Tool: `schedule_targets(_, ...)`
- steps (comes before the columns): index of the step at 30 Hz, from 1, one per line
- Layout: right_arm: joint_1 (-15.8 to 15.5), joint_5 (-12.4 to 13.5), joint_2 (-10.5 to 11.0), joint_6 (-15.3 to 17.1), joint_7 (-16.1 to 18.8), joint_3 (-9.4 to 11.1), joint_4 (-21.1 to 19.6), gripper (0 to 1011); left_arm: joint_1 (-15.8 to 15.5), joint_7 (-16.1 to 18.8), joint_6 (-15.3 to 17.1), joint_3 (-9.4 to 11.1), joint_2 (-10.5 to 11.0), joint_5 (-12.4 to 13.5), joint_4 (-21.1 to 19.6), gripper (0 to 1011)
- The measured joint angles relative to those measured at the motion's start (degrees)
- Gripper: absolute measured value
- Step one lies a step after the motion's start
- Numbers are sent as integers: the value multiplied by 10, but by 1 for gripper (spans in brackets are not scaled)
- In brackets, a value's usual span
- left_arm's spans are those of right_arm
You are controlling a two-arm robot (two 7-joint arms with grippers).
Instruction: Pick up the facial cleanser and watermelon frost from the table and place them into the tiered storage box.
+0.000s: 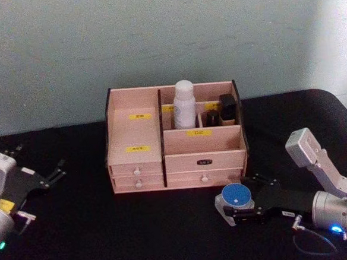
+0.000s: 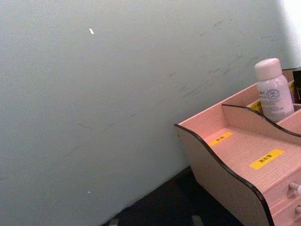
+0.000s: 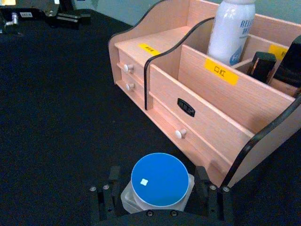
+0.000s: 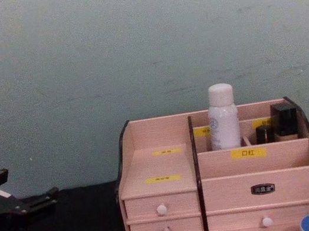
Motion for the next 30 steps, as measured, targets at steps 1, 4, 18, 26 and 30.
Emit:
schedule_targets(1, 1, 0, 0, 1, 0, -1, 1, 1000, 0, 0, 0, 0, 0, 0, 0, 1001)
schedule_targets(4, 4, 1, 0, 4, 1, -4, 4, 1000, 0, 0, 0, 0, 0, 0, 0, 1001)
schedule_targets(18, 12, 5, -2, 11, 0, -10, 13, 1000, 0, 0, 0, 0, 0, 0, 0, 1001)
schedule_targets(26, 15, 7, -2, 15, 0, -13, 15, 1000, 0, 0, 0, 0, 0, 0, 0, 1001)
schedule_targets(30, 15, 7, -2, 15, 0, -13, 15, 1000, 0, 0, 0, 0, 0, 0, 0, 1001)
